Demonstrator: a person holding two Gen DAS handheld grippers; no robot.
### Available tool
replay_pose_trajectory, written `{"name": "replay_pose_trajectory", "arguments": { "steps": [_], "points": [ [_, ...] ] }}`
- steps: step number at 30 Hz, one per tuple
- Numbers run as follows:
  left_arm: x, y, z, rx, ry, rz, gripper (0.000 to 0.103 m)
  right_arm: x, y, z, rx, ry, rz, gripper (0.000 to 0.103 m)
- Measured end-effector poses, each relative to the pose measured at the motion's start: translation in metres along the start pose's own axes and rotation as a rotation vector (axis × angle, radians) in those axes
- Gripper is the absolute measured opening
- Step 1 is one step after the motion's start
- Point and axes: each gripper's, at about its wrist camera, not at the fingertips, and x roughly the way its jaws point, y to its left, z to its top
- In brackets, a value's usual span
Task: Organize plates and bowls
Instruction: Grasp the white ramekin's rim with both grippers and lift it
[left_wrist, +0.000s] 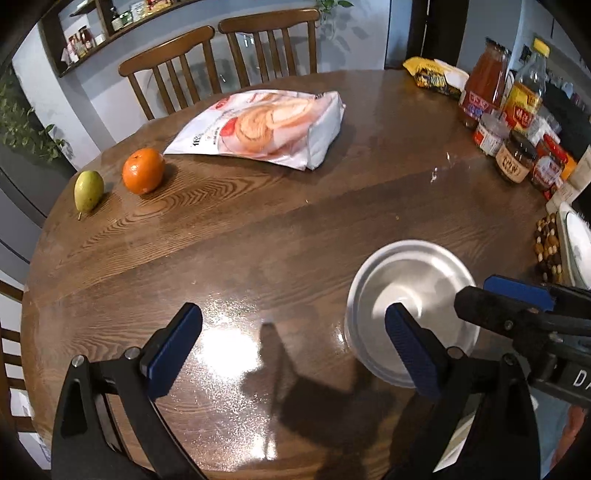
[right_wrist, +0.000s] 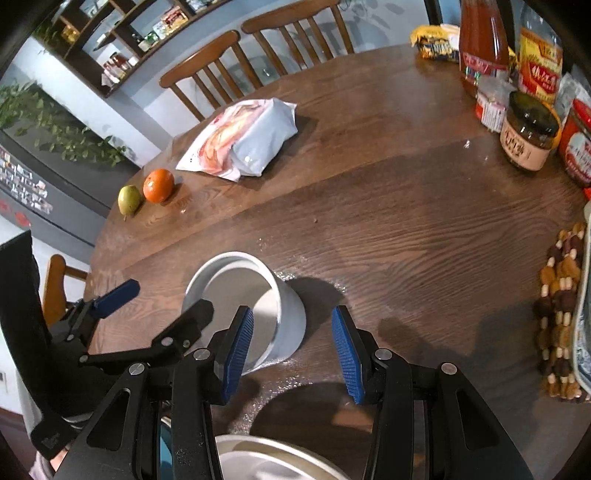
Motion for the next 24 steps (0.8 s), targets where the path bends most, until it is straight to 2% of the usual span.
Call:
{"name": "replay_pose_trajectory", "arguments": {
  "steps": [8,11,16,18,21,24],
  "points": [
    [0.011,-0.010,-0.002,0.053,0.015,0.009,0.098,0.013,0.003,0.003,-0.006,0.024,0.004,0.045],
    [0.011,-0.012,-0.003,0.065,0.018,0.005,0.092,0.016,0.004,0.003,-0.008,0.030,0.001,0.045],
    [0.012,-0.016,-0.004,0.076,0.025,-0.020,0.070,0.019,0.004,0.003,-0.009,0.035,-0.003,0.043],
    [0.013,-0.018,-0.004,0.077,0.028,-0.039,0.063,0.020,0.004,0.002,-0.010,0.040,-0.001,0.033],
    [0.012,-0.023,-0.004,0.087,0.029,-0.060,0.046,0.023,0.005,0.002,-0.013,0.048,0.008,0.026],
    [0.012,-0.028,-0.005,0.099,0.031,-0.068,0.040,0.024,0.009,0.002,-0.024,0.046,0.009,0.021]
  ]
}}
